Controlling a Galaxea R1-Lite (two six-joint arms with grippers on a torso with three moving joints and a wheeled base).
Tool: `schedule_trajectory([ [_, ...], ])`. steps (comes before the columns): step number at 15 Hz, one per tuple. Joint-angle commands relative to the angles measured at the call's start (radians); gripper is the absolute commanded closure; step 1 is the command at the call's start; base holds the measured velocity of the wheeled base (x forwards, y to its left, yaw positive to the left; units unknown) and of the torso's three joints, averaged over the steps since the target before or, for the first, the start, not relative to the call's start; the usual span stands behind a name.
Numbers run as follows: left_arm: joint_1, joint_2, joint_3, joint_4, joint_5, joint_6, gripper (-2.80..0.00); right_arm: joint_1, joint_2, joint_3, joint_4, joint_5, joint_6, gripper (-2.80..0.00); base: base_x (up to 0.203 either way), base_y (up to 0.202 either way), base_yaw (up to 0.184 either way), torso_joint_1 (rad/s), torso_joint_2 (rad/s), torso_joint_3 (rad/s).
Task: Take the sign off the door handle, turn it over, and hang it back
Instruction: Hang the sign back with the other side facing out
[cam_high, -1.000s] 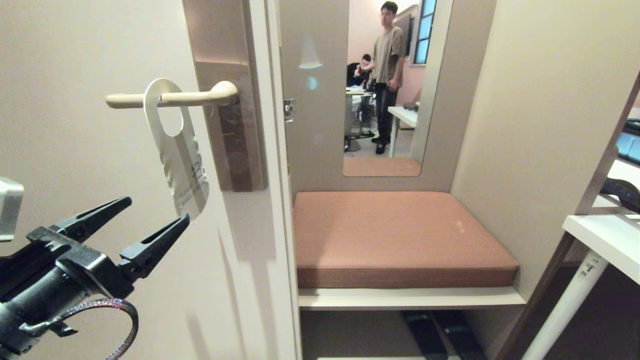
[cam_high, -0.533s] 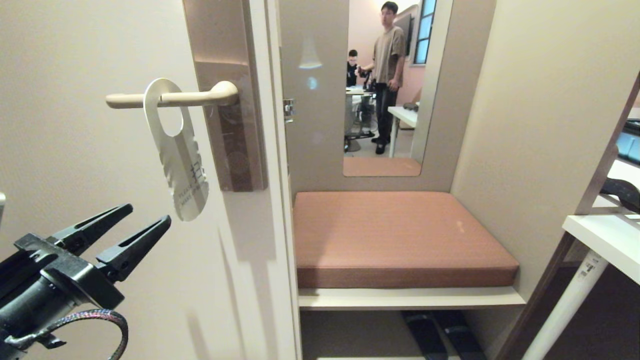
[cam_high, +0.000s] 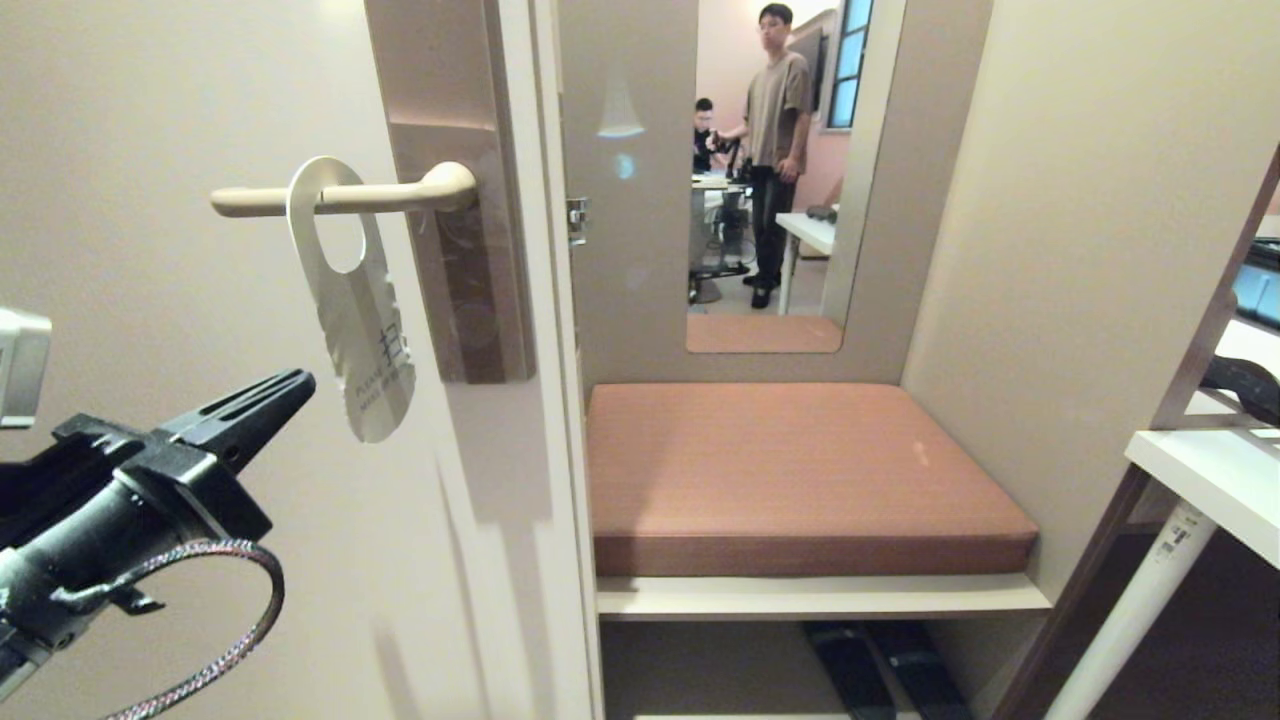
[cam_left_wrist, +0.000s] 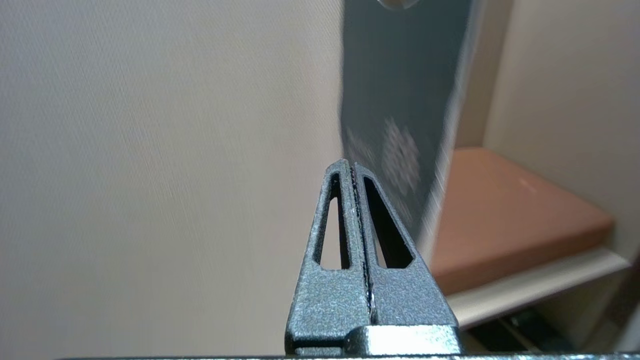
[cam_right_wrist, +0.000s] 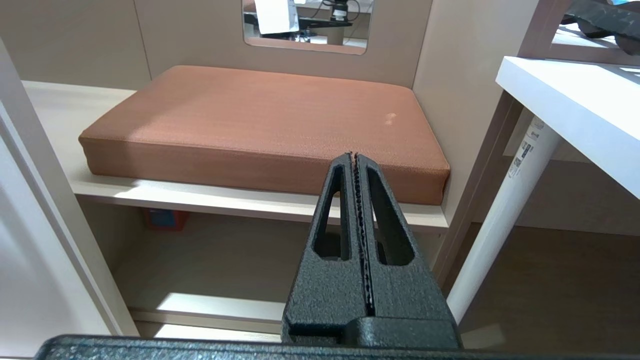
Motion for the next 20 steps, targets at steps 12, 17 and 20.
schedule_trajectory([
  [12,0.007,0.135,-0.129,-0.013,-0.006,0.005,0.00,0.000,0.000,0.000,0.000,0.000,-0.001,0.00,0.000,0.000,0.000,0.000,0.00,0.000],
  [17,-0.044,0.140,-0.162,-0.013,-0.006,-0.002,0.00,0.000,0.000,0.000,0.000,0.000,-0.002,0.00,0.000,0.000,0.000,0.000,0.00,0.000],
  [20,-0.076,0.141,-0.166,-0.013,-0.006,-0.003,0.00,0.001,0.000,0.000,0.000,0.000,-0.001,0.00,0.000,0.000,0.000,0.000,0.00,0.000],
])
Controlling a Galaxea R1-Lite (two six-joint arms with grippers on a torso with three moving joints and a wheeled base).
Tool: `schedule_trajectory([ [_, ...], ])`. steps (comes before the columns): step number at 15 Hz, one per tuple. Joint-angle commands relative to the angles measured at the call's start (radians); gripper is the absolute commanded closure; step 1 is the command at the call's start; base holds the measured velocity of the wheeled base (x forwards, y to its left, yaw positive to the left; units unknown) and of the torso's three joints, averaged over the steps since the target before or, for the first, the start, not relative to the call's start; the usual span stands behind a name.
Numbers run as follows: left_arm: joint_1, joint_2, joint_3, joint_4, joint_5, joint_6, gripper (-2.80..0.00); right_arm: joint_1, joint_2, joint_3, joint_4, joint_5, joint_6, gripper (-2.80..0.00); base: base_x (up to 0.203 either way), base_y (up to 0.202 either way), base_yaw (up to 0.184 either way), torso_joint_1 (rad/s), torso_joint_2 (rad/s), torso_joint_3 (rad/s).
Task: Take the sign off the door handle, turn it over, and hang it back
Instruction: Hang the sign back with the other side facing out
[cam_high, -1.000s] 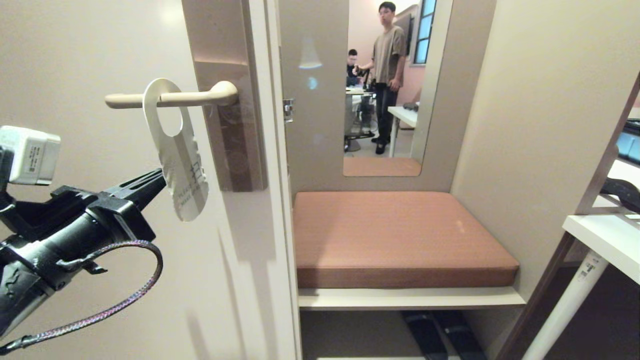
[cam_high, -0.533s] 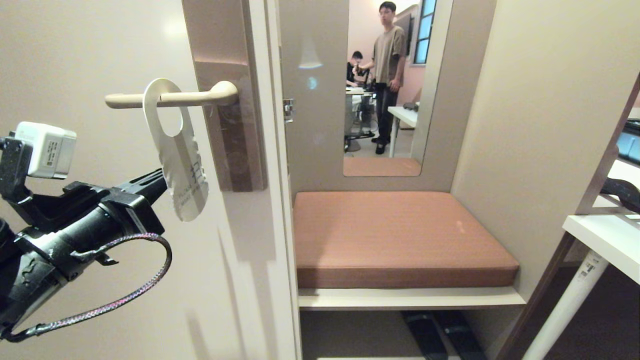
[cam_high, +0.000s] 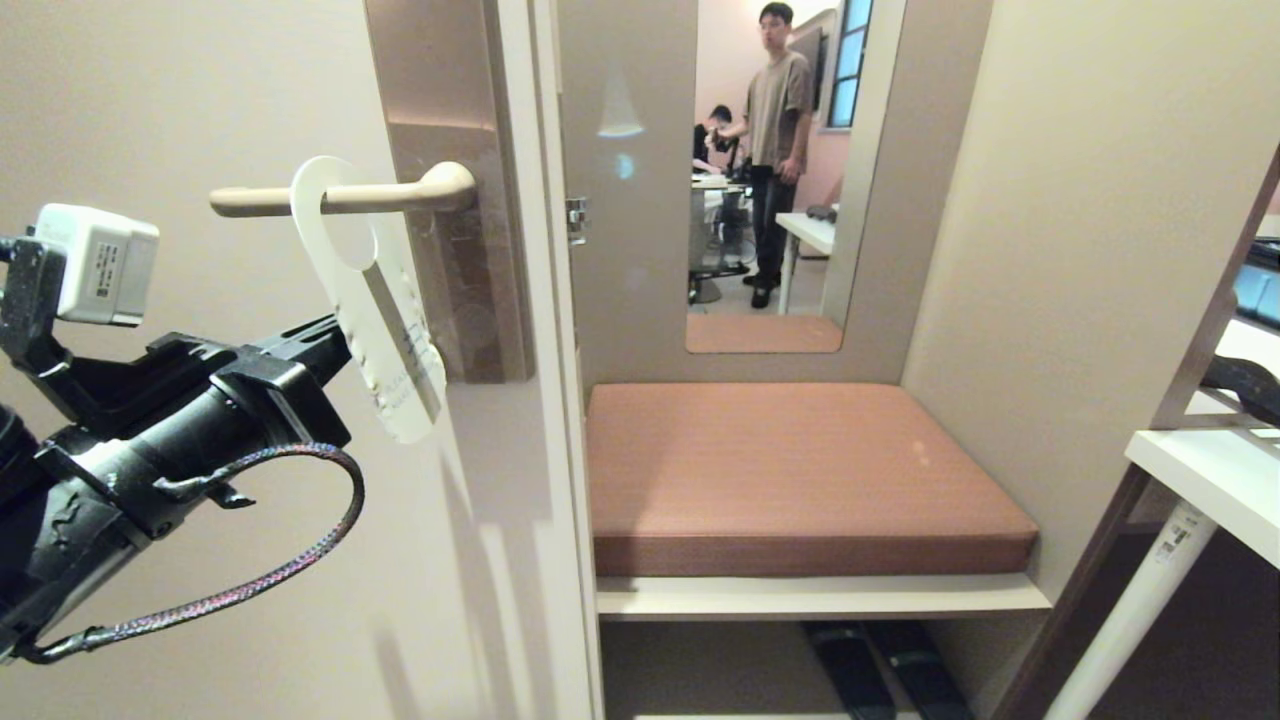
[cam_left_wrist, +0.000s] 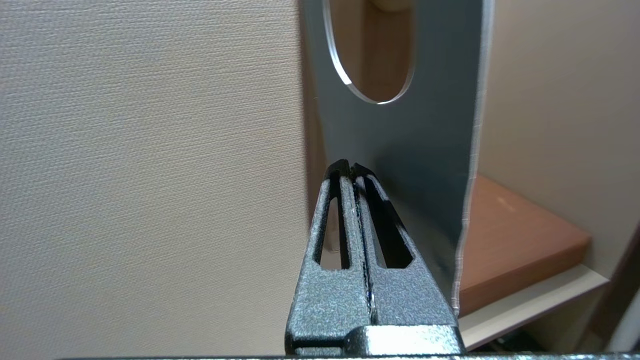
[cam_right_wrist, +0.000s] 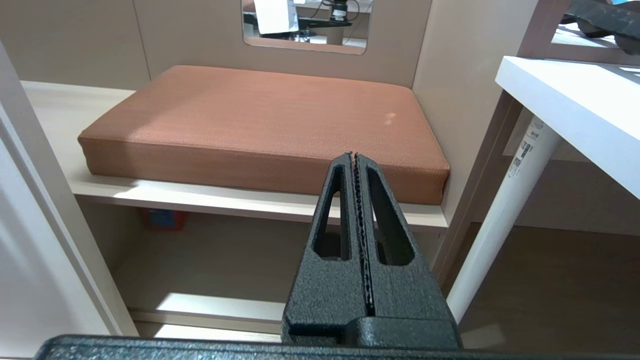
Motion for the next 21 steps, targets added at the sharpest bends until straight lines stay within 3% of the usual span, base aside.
schedule_trajectory([
  [1,-0.021,0.004,-0.002,-0.006,0.000,-0.002,0.00,0.000,0.000,0.000,0.000,0.001,-0.001,0.00,0.000,0.000,0.000,0.000,0.00,0.000],
  [21,-0.116,0.083,-0.068,-0.050,0.000,-0.054,0.00,0.000,0.000,0.000,0.000,0.001,-0.002,0.00,0.000,0.000,0.000,0.000,0.00,0.000],
])
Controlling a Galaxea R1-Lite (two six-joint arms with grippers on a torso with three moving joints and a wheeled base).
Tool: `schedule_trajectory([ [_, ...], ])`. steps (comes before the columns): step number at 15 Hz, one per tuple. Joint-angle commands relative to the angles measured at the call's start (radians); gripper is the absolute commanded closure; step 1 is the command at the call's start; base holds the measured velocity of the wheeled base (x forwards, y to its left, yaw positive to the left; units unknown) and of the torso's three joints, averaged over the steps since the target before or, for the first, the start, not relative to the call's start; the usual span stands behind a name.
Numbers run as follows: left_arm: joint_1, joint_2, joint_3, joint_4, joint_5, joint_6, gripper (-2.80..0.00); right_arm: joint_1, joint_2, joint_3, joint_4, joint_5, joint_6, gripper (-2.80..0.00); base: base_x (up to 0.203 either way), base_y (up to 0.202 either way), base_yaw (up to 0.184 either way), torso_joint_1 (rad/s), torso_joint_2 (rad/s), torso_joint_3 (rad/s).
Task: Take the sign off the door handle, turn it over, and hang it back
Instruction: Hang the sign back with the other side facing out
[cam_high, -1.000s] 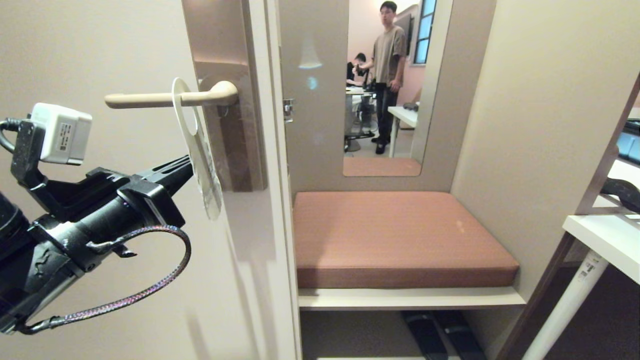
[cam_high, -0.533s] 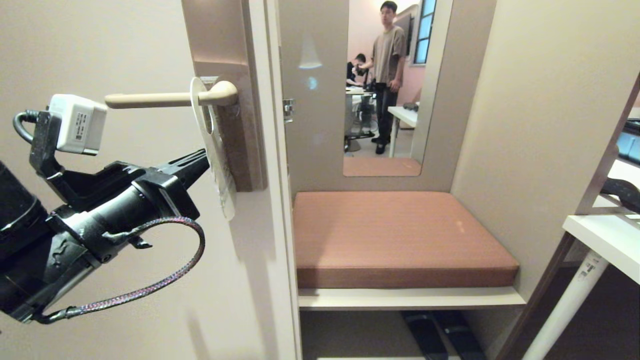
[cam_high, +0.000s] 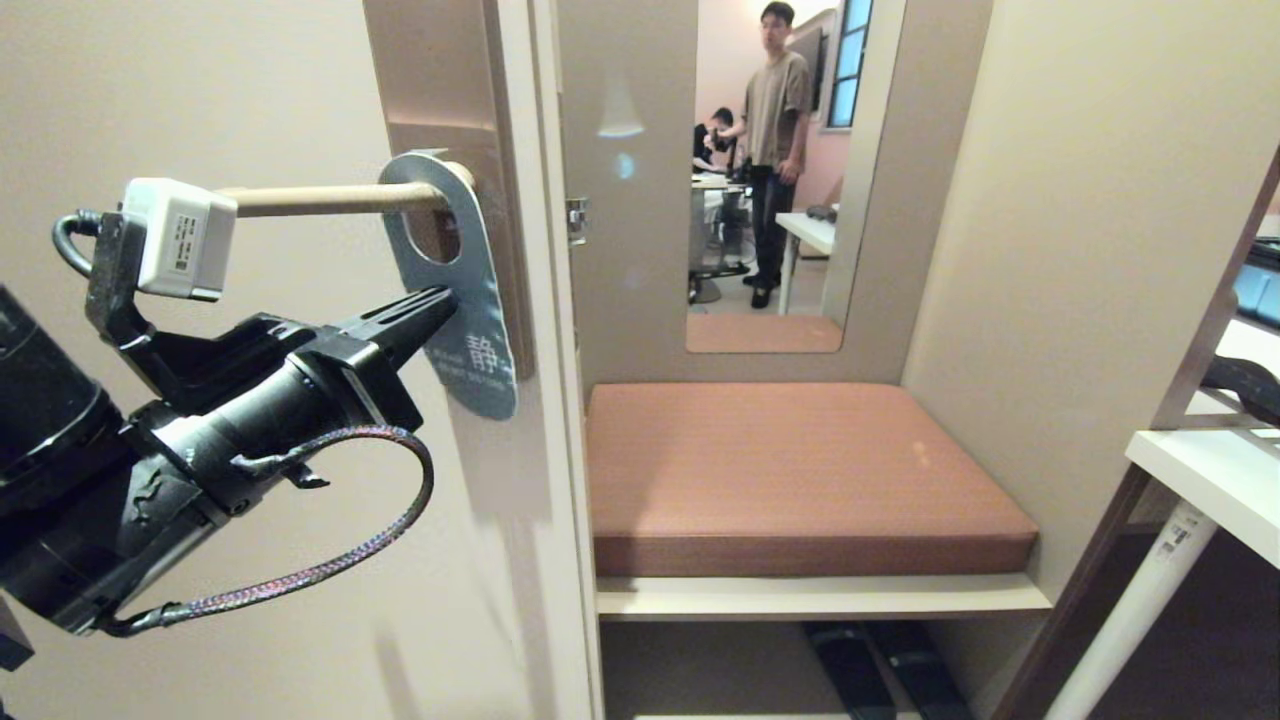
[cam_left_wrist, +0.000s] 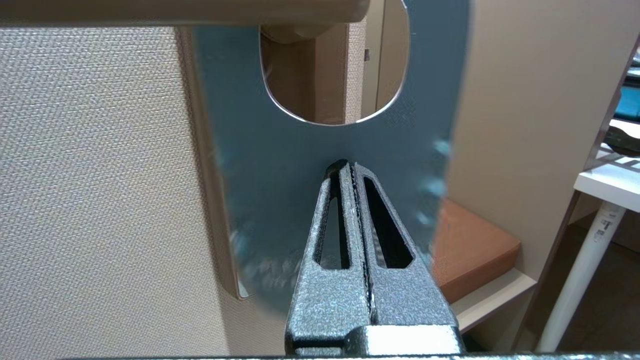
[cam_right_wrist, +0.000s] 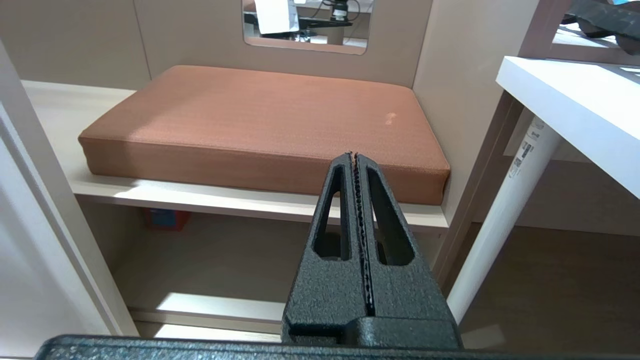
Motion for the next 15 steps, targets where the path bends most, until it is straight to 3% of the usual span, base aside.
schedule_trajectory([
  [1,0.000,0.005,0.000,-0.006,0.000,-0.001,0.00,0.002,0.000,0.000,0.000,0.000,0.000,0.00,0.000,0.000,0.000,0.000,0.00,0.000],
  [7,-0.003,0.007,-0.001,-0.015,0.000,-0.001,0.00,0.000,0.000,0.000,0.000,0.000,0.000,0.00,0.000,0.000,0.000,0.000,0.00,0.000],
  [15,-0.063,0.030,-0.007,-0.065,0.000,-0.023,0.00,0.000,0.000,0.000,0.000,0.000,0.000,0.00,0.000,0.000,0.000,0.000,0.00,0.000],
])
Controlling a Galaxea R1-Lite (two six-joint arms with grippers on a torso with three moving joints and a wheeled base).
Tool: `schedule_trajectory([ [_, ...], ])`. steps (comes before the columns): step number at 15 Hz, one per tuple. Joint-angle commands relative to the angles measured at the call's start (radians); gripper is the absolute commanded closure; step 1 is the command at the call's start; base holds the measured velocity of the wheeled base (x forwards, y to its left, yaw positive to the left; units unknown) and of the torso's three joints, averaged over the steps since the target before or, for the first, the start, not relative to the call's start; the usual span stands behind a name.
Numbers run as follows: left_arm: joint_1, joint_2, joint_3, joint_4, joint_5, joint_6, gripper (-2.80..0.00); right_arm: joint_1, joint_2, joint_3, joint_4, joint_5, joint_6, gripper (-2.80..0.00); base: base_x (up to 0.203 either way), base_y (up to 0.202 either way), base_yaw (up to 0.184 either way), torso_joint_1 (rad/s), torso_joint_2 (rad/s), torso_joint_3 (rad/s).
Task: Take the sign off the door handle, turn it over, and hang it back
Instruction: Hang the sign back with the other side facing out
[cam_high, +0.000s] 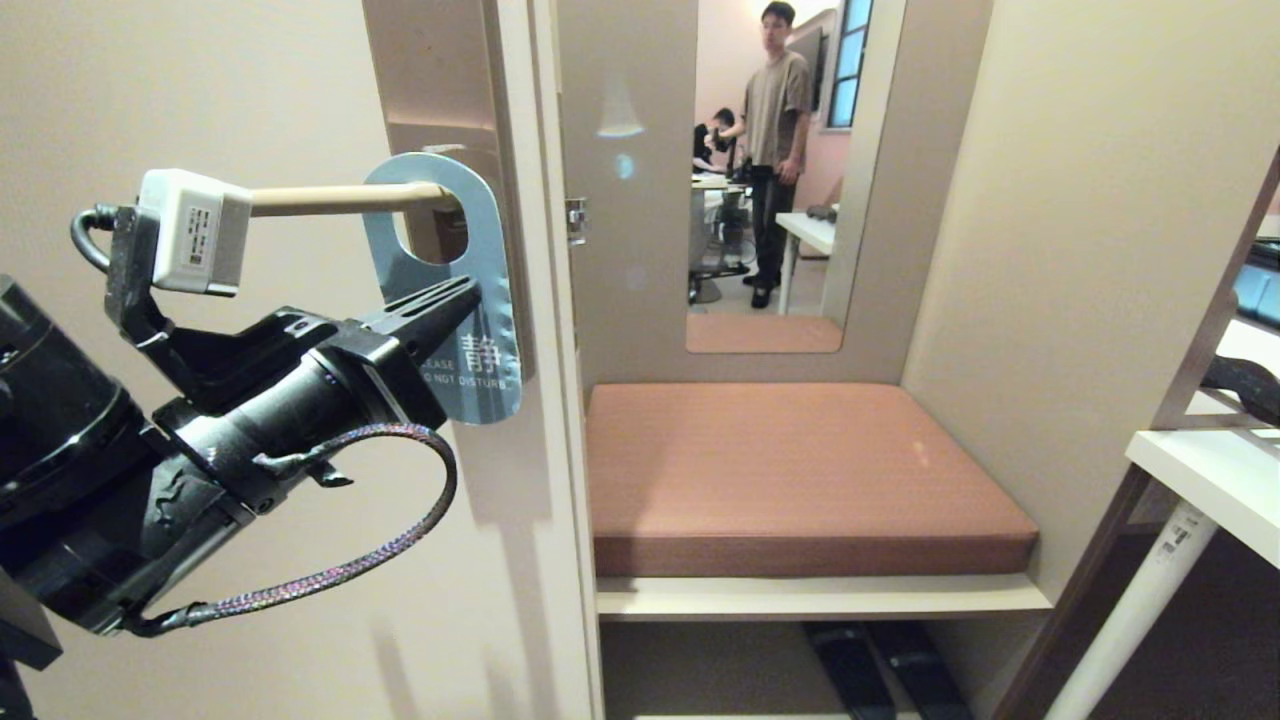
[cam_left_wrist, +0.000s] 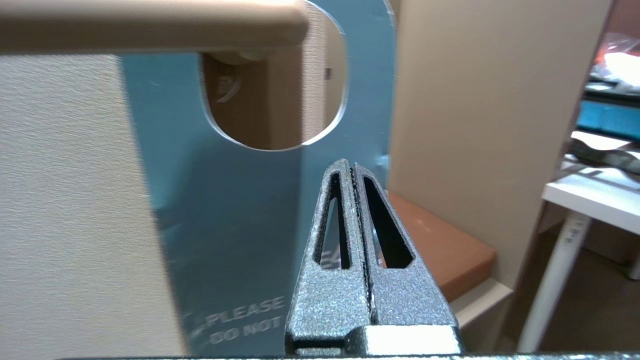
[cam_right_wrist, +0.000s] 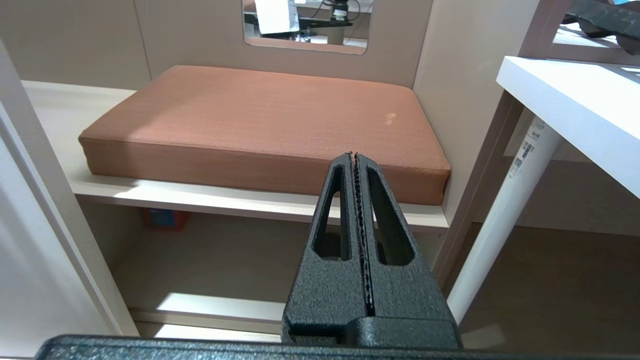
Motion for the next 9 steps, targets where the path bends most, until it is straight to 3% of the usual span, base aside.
schedule_trajectory([
  [1,-0.019,0.003,0.001,-0.007,0.000,-0.006,0.00,0.001,0.000,0.000,0.000,0.000,-0.001,0.00,0.000,0.000,0.000,0.000,0.00,0.000],
  [9,-0.022,0.060,0.001,-0.060,0.002,0.002,0.00,0.001,0.000,0.000,0.000,0.000,-0.001,0.00,0.000,0.000,0.000,0.000,0.00,0.000],
])
